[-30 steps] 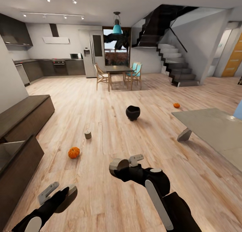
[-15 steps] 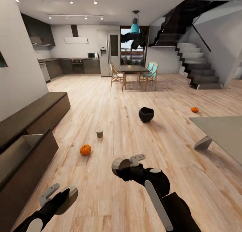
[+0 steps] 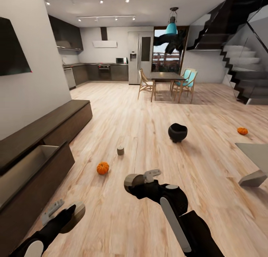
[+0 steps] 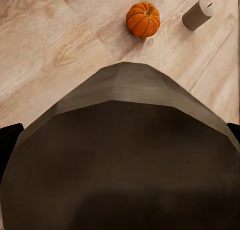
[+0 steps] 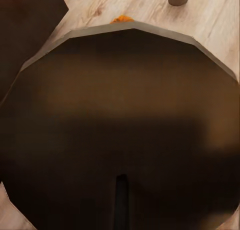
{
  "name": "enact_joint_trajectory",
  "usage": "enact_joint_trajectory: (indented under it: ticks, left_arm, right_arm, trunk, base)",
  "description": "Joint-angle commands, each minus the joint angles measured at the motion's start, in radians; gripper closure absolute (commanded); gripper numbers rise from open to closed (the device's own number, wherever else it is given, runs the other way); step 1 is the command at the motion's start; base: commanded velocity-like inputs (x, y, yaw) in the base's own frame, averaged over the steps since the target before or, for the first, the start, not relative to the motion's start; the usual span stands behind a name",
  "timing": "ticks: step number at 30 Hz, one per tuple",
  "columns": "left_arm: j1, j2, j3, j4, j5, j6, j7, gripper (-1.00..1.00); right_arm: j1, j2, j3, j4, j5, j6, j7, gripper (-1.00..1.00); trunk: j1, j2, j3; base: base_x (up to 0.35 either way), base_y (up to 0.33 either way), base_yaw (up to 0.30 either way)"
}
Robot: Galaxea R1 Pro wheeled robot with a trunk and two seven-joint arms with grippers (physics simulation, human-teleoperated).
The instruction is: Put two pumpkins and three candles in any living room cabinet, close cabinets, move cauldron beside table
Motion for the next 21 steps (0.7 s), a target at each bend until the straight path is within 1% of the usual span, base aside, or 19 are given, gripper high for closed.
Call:
enact_joint_trajectory:
  ticks: [1, 2, 5, 6, 8, 9, 11, 12, 15, 17, 18, 20, 21]
  left_arm:
    - [-0.014, 0.002, 0.002, -0.003, 0.011, 0.016, 0.01, 1.0]
    - [-0.048, 0.003, 0.009, -0.004, 0.012, 0.048, 0.013, 1.0]
    - [-0.1, 0.001, 0.032, -0.006, 0.014, 0.104, 0.016, 1.0]
    - [-0.135, 0.0, 0.047, -0.006, 0.015, 0.14, 0.018, 1.0]
    - [-0.173, -0.002, 0.056, -0.006, 0.015, 0.172, 0.019, 1.0]
    - [-0.207, -0.003, 0.062, -0.006, 0.015, 0.196, 0.021, 1.0]
    - [-0.233, -0.004, 0.066, -0.004, 0.014, 0.212, 0.022, 1.0]
    - [-0.255, -0.006, 0.068, -0.002, 0.014, 0.222, 0.023, 1.0]
    - [-0.28, -0.006, 0.074, -0.002, 0.014, 0.232, 0.023, 1.0]
    - [-0.283, -0.005, 0.084, 0.0, 0.014, 0.234, 0.021, 1.0]
    - [-0.276, -0.007, 0.104, 0.0, 0.017, 0.235, 0.015, 1.0]
    - [-0.257, -0.009, 0.126, -0.002, 0.029, 0.234, 0.002, 1.0]
    - [-0.238, -0.01, 0.14, -0.003, 0.048, 0.232, -0.021, 1.0]
  right_arm:
    - [-0.004, 0.001, 0.0, -0.001, -0.011, 0.003, -0.01, 1.0]
    - [-0.011, 0.002, 0.0, -0.001, -0.011, 0.004, -0.01, 1.0]
    - [-0.016, 0.001, -0.001, -0.001, -0.011, 0.007, -0.011, 1.0]
    - [-0.018, 0.001, -0.001, -0.001, -0.011, 0.011, -0.011, 1.0]
    - [-0.019, 0.001, -0.001, -0.001, -0.011, 0.013, -0.011, 1.0]
    - [-0.02, 0.001, -0.002, -0.001, -0.011, 0.014, -0.011, 1.0]
    - [-0.022, 0.002, -0.002, -0.001, -0.011, 0.014, -0.011, 1.0]
    - [-0.024, 0.004, -0.002, -0.001, -0.011, 0.015, -0.011, 1.0]
    - [-0.028, 0.008, -0.002, -0.001, -0.011, 0.015, -0.011, 1.0]
    - [-0.034, 0.009, -0.002, -0.001, -0.011, 0.015, -0.01, 1.0]
    - [-0.04, 0.01, -0.002, -0.001, -0.011, 0.015, -0.01, 1.0]
    - [-0.047, 0.01, -0.006, -0.001, -0.014, 0.015, -0.01, 1.0]
    - [-0.06, 0.009, -0.023, -0.001, -0.018, 0.016, -0.007, 1.0]
  trunk:
    - [0.0, 0.0, -0.001]
    - [0.0, 0.0, -0.002]
    - [0.0, 0.0, -0.003]
    - [0.0, 0.0, -0.003]
    - [0.0, 0.0, -0.004]
    - [0.0, 0.0, -0.004]
    - [0.0, 0.0, -0.005]
    - [0.0, 0.0, -0.005]
    - [0.0, 0.0, -0.005]
    - [0.0, 0.0, -0.005]
    - [0.0, 0.0, -0.006]
    - [0.0, 0.0, -0.006]
    - [0.0, 0.0, -0.006]
  base:
    - [0.287, -0.208, 0.295]
    - [0.287, -0.209, 0.295]
    - [0.287, -0.21, 0.295]
    - [0.287, -0.211, 0.294]
    - [0.287, -0.211, 0.294]
    - [0.287, -0.211, 0.294]
    - [0.287, -0.211, 0.295]
    - [0.288, -0.206, 0.296]
    - [0.299, -0.178, 0.297]
    - [0.315, -0.121, 0.298]
    - [0.323, -0.071, 0.299]
    - [0.326, -0.051, 0.299]
    - [0.329, -0.029, 0.299]
